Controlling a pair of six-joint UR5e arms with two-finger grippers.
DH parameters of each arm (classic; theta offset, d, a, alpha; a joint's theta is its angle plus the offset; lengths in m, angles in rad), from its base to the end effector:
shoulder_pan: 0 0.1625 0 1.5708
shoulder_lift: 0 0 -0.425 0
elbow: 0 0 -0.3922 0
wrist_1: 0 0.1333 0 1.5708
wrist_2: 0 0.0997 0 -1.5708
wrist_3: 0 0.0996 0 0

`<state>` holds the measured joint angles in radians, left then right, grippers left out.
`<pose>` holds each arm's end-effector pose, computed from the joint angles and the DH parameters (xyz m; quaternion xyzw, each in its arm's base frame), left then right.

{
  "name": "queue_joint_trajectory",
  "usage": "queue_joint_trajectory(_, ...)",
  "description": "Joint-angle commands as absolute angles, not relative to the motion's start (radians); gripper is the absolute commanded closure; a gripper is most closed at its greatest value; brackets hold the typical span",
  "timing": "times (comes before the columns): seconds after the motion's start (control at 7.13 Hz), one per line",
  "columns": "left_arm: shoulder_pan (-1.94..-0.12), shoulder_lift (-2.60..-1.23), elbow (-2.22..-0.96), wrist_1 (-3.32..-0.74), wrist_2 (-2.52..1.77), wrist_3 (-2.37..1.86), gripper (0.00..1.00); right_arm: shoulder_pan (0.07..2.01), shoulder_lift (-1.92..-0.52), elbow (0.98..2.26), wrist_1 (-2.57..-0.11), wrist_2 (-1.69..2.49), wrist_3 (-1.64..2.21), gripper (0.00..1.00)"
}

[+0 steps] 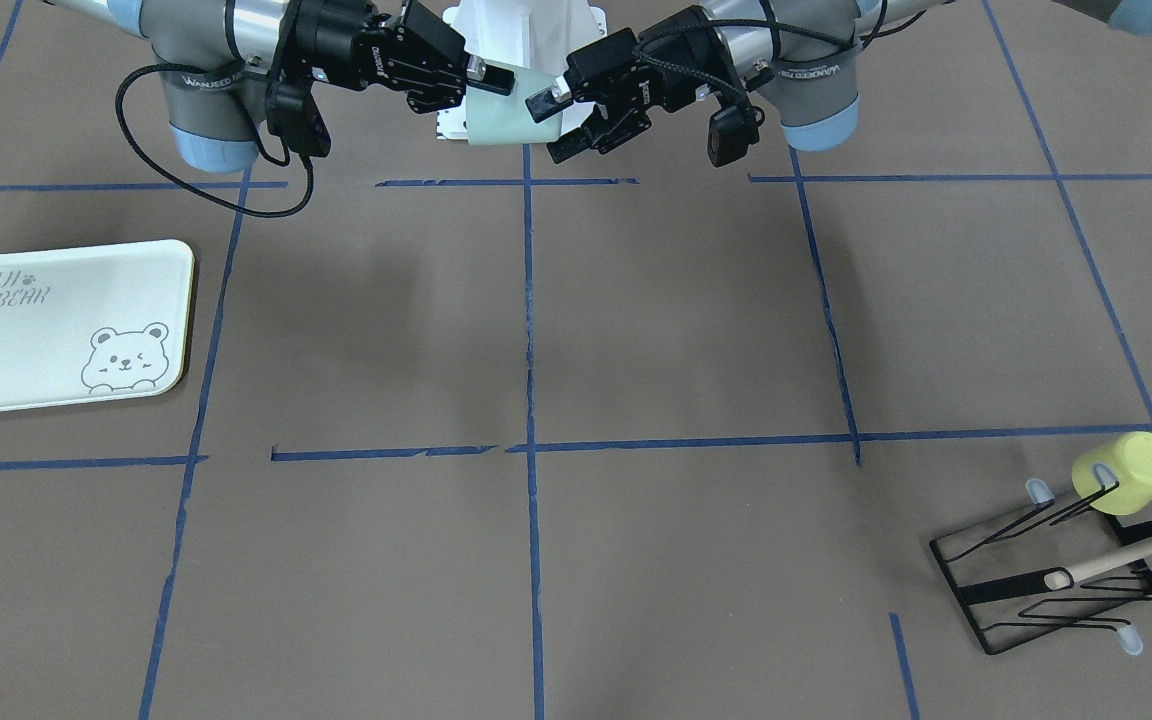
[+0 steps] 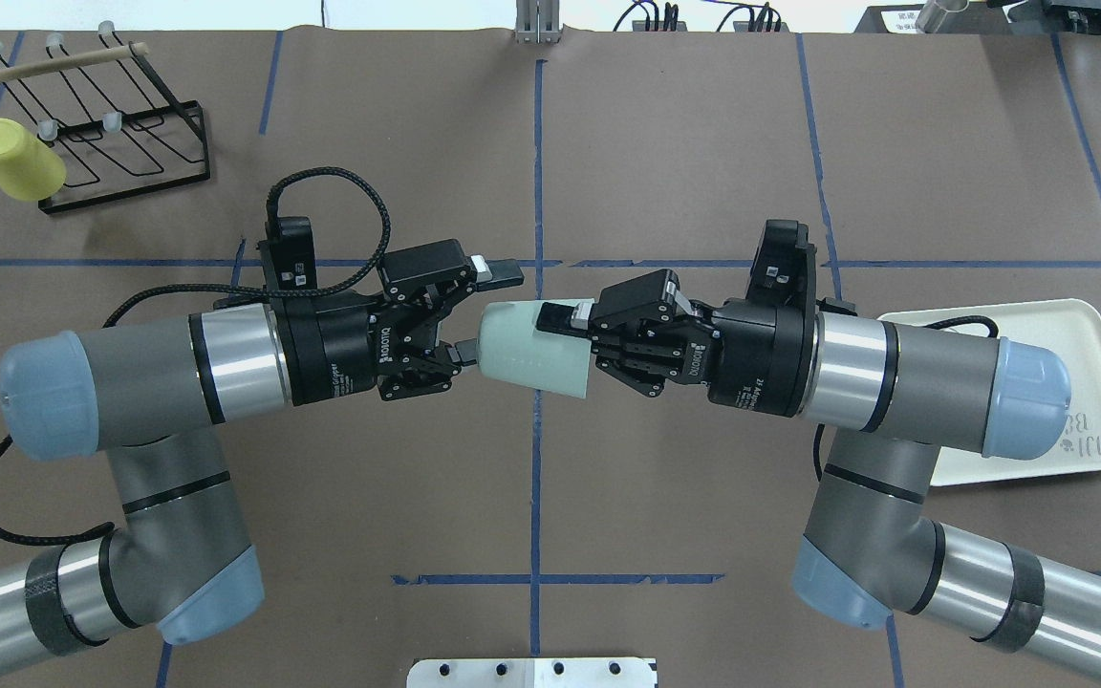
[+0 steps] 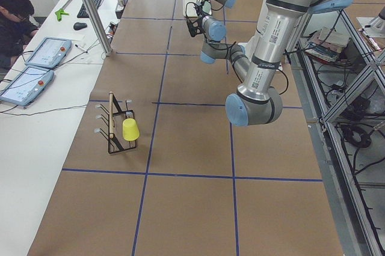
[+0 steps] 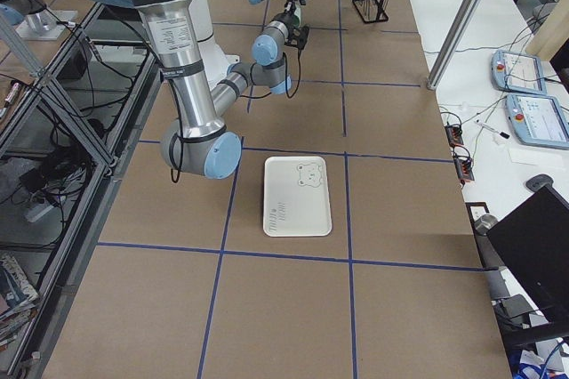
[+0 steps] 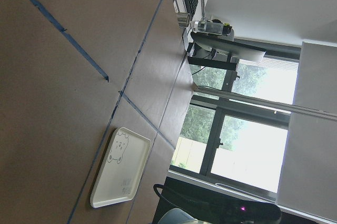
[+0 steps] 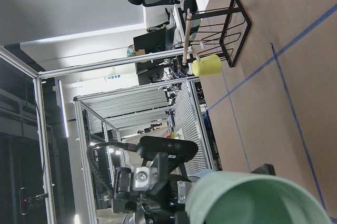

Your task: Left arm grabs green cup and hands to right arm on tray

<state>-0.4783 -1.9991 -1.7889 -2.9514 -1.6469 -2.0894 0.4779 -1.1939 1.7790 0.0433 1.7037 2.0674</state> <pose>0.4169 -0.3578 0.1796 -0.0372 0.8475 -0.2243 0.4796 -0.3929 -0.3387 0.2024 -0.0385 -0.8887 0.1598 0.4279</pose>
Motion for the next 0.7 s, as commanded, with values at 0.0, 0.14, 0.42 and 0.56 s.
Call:
queue_joint_trajectory(0.0,-0.521,-2.0,-1.787,-2.948,-1.647,-2.091,0.0,0.479,-1.233,1.802,0.052,1.709,2.069,1.0)
queue_joint_trajectory(0.14,-0.556,-2.0,-1.767,-2.942,-1.647,-2.091,0.0,0.479,-1.274,1.813,0.079,1.713,2.065,1.0)
queue_joint_trajectory(0.42,-0.632,-1.996,-1.691,-2.833,-1.678,-2.08,0.0,0.546,-1.299,1.809,-0.036,1.816,2.06,1.0)
queue_joint_trajectory(0.56,-0.684,-2.0,-1.698,-2.671,-1.78,-1.936,0.0,0.64,-1.292,1.815,-0.18,1.957,2.057,1.0)
